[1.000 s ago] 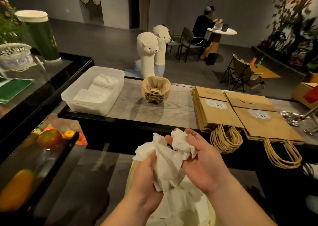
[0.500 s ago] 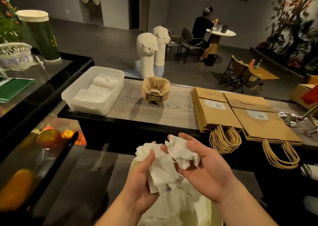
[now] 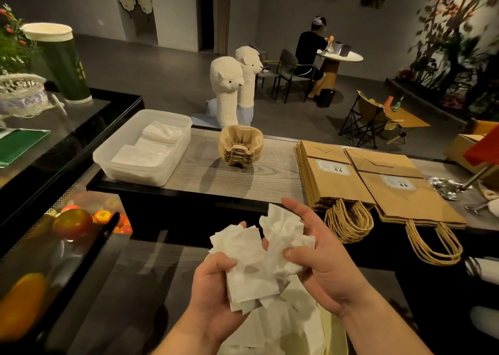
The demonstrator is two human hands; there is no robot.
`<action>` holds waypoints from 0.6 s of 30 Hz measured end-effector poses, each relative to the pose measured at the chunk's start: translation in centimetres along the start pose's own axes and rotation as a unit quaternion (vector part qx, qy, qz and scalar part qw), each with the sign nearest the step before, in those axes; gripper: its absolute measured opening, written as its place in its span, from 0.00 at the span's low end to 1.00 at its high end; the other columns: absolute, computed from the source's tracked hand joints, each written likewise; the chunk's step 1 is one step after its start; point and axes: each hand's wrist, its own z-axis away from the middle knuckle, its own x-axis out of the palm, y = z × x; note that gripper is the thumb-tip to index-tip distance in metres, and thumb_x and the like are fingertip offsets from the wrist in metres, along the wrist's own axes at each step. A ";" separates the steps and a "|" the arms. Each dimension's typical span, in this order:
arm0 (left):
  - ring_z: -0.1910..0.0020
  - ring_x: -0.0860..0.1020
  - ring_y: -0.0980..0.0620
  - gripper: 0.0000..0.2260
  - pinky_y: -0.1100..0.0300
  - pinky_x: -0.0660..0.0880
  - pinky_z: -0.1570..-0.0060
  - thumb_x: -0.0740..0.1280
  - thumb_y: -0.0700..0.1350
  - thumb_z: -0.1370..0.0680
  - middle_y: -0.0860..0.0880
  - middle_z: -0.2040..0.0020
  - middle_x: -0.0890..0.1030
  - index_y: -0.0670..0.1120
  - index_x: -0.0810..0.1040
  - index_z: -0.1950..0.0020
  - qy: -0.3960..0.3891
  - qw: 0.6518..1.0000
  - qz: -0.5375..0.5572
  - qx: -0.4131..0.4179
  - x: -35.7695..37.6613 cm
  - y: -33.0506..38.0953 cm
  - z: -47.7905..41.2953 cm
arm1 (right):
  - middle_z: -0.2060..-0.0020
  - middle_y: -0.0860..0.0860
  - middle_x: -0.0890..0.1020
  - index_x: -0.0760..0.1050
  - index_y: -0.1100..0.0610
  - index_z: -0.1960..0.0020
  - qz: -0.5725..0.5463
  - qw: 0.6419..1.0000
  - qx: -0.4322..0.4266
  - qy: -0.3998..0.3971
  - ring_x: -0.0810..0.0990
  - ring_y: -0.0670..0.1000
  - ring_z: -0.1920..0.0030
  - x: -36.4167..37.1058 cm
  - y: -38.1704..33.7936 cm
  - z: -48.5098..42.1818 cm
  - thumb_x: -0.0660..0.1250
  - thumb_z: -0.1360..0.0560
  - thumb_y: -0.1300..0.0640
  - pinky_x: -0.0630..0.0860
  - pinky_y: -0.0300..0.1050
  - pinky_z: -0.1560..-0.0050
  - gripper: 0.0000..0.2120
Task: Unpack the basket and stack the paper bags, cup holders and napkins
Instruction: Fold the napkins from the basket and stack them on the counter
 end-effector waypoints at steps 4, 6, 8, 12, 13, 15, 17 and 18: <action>0.44 0.83 0.32 0.39 0.37 0.80 0.50 0.82 0.43 0.37 0.38 0.32 0.80 0.51 0.75 0.27 0.051 0.997 -0.065 -0.003 1.1 0.0 0.5 | 0.44 0.51 0.85 0.76 0.41 0.32 0.130 0.991 -0.013 0.017 0.85 0.59 0.44 0.2 0.0 0.2 0.61 0.25 0.79 0.81 0.63 0.44 0.36; 0.46 0.84 0.34 0.28 0.41 0.81 0.56 0.75 0.42 0.28 0.38 0.34 0.81 0.52 0.76 0.28 0.075 0.993 -0.090 0.015 1.3 -0.2 0.7 | 0.38 0.47 0.83 0.73 0.41 0.29 0.167 0.986 0.001 -0.012 0.82 0.55 0.38 0.0 -0.1 0.4 0.56 0.26 0.80 0.79 0.65 0.39 0.40; 0.48 0.84 0.34 0.24 0.43 0.81 0.61 0.70 0.43 0.26 0.38 0.37 0.83 0.53 0.78 0.30 0.103 0.988 -0.112 0.028 1.0 -0.3 0.7 | 0.34 0.42 0.80 0.72 0.37 0.29 0.184 0.982 0.022 -0.041 0.78 0.52 0.32 -0.2 0.0 0.4 0.56 0.27 0.80 0.77 0.64 0.35 0.43; 0.47 0.85 0.35 0.24 0.38 0.79 0.48 0.70 0.39 0.29 0.39 0.42 0.85 0.51 0.79 0.33 0.131 0.974 -0.174 0.058 1.2 -0.7 0.8 | 0.40 0.44 0.81 0.75 0.35 0.35 0.212 0.976 0.038 -0.027 0.81 0.53 0.38 -0.5 0.7 0.4 0.63 0.24 0.73 0.81 0.62 0.41 0.35; 0.49 0.85 0.36 0.23 0.39 0.79 0.47 0.70 0.39 0.30 0.39 0.44 0.86 0.49 0.80 0.35 0.144 0.969 -0.190 0.063 1.3 -0.8 0.9 | 0.42 0.47 0.81 0.77 0.36 0.37 0.216 0.976 0.033 -0.009 0.82 0.55 0.41 -0.5 0.9 0.4 0.65 0.24 0.72 0.81 0.62 0.43 0.31; 0.51 0.84 0.35 0.20 0.39 0.76 0.46 0.71 0.39 0.32 0.37 0.46 0.86 0.47 0.82 0.39 0.179 0.960 -0.208 0.061 1.3 -0.8 0.9 | 0.47 0.51 0.82 0.80 0.40 0.41 0.210 0.977 0.032 0.018 0.84 0.57 0.46 -0.6 1.2 0.5 0.67 0.23 0.70 0.83 0.61 0.45 0.25; 0.50 0.82 0.32 0.20 0.39 0.73 0.47 0.73 0.40 0.33 0.34 0.46 0.85 0.43 0.83 0.40 0.211 0.953 -0.211 0.046 1.2 -0.9 1.0 | 0.50 0.51 0.84 0.82 0.44 0.45 0.214 0.975 0.034 0.046 0.85 0.57 0.48 -0.7 1.4 0.7 0.68 0.22 0.67 0.84 0.58 0.48 0.18; 0.50 0.82 0.32 0.19 0.38 0.73 0.46 0.73 0.40 0.32 0.33 0.45 0.84 0.41 0.84 0.42 0.219 0.953 -0.205 0.040 1.2 -0.8 1.1 | 0.51 0.52 0.85 0.82 0.46 0.46 0.216 0.974 0.036 0.067 0.86 0.57 0.50 -0.7 1.4 0.7 0.69 0.22 0.66 0.84 0.58 0.50 0.15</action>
